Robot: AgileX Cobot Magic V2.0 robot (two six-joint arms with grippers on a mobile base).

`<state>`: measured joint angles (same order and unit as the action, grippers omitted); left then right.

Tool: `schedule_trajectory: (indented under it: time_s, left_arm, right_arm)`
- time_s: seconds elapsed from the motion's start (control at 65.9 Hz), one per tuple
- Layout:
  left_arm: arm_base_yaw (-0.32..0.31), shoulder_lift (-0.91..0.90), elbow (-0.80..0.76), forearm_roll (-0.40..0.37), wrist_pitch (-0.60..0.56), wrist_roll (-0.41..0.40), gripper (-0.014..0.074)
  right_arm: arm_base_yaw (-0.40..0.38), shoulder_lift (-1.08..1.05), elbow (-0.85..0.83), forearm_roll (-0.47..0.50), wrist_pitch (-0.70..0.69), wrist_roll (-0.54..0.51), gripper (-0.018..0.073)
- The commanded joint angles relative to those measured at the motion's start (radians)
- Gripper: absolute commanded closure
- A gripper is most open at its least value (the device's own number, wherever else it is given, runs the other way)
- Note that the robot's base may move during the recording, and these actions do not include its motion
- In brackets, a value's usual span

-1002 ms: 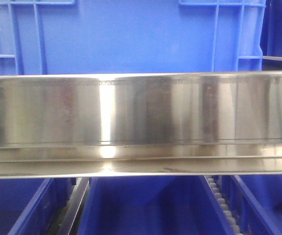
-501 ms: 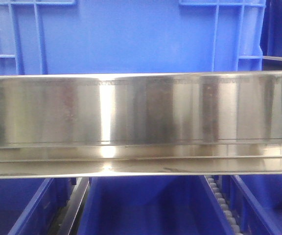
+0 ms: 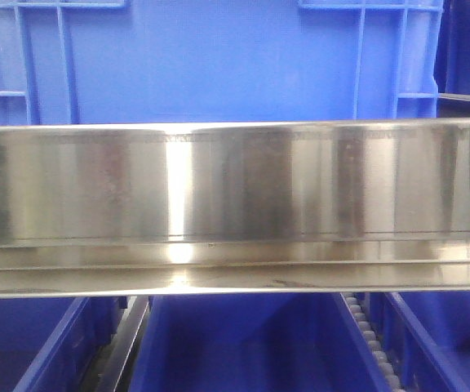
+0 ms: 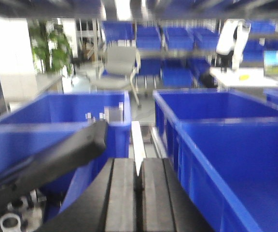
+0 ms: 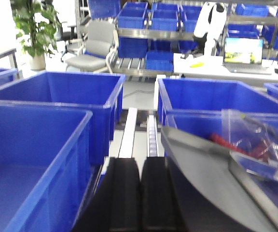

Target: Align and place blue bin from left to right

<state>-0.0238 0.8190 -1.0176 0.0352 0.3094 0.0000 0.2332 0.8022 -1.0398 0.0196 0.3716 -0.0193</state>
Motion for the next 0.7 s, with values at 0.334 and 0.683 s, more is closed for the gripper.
schedule_trajectory:
  time_s: [0.334, 0.683]
  left_arm:
    - [0.0, 0.136, -0.096, -0.019, -0.057, 0.0, 0.0707]
    - [0.0, 0.351, -0.41, -0.08, 0.267, 0.0, 0.0707]
  right_arm:
    - [0.0, 0.003, -0.013, 0.002, -0.061, 0.002, 0.0644]
    - [0.0, 0.197, -0.128, 0.005, 0.063, 0.002, 0.0644]
